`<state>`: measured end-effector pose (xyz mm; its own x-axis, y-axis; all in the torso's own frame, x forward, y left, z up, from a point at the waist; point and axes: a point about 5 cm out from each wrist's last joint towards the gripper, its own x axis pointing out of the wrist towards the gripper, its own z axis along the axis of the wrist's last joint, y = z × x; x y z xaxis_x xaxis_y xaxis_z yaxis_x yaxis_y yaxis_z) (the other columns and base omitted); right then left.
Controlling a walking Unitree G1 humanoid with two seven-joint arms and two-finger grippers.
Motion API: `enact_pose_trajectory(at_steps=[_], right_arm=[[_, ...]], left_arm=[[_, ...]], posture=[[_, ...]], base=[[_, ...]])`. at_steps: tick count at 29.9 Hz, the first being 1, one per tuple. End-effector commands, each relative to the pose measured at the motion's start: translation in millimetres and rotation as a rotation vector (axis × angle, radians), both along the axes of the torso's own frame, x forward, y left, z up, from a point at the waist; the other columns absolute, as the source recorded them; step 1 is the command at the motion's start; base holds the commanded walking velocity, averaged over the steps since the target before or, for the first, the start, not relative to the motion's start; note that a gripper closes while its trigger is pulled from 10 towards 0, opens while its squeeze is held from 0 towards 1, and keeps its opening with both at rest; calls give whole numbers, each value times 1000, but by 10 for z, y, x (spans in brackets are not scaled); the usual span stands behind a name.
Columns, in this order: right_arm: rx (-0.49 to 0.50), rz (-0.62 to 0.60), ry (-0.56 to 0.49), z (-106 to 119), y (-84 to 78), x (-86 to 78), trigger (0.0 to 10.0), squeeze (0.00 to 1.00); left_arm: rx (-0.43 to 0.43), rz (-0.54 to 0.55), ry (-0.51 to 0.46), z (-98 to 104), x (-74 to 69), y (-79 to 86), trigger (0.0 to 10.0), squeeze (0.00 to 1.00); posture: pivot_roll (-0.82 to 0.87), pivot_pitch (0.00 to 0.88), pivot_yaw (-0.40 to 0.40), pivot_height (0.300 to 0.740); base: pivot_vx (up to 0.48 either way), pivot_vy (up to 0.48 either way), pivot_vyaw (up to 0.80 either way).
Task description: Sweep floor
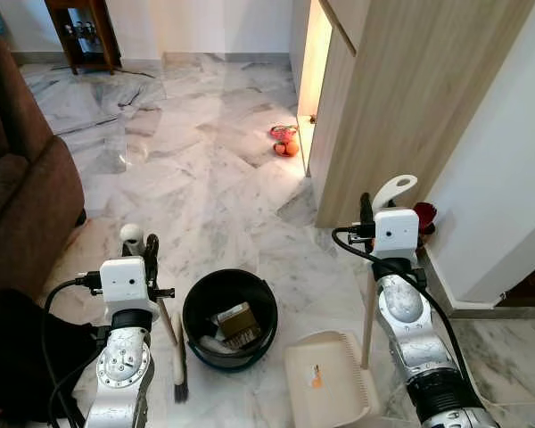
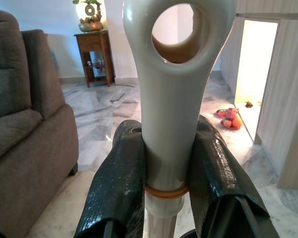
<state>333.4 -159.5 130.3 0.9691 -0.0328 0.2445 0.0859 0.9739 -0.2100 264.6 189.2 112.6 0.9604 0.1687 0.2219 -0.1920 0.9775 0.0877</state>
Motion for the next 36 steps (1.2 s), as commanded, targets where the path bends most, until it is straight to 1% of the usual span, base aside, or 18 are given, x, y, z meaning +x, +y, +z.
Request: enact_pose_trajectory(at_steps=[1,6,13,19,27,36], right_arm=[[43,-1,-37,81,-28,43,10000,0],[71,9,-39,61,-18,53,10000,0],[76,30,-51,70,4,62,10000,0],[80,47,-54,52,14,44,10000,0],[83,53,-49,16,24,17,10000,0],[82,58,-39,4,46,24,10000,0]], left_arm=[[8,-6,-39,89,-11,15,10000,0],[14,-3,-39,95,-8,34,10000,0],[14,1,-30,68,-4,27,10000,0],[12,-6,-39,87,3,22,10000,0],[12,-19,-37,80,-20,-3,10000,0],[15,-19,-36,76,-40,-4,10000,0]], posture=[[158,67,-3,740],[160,65,-2,740],[153,62,2,740],[145,58,5,740],[147,60,5,740],[149,71,6,740]], base=[[0,0,0],[0,0,0],[0,0,0],[0,0,0],[0,0,0],[0,0,0]])
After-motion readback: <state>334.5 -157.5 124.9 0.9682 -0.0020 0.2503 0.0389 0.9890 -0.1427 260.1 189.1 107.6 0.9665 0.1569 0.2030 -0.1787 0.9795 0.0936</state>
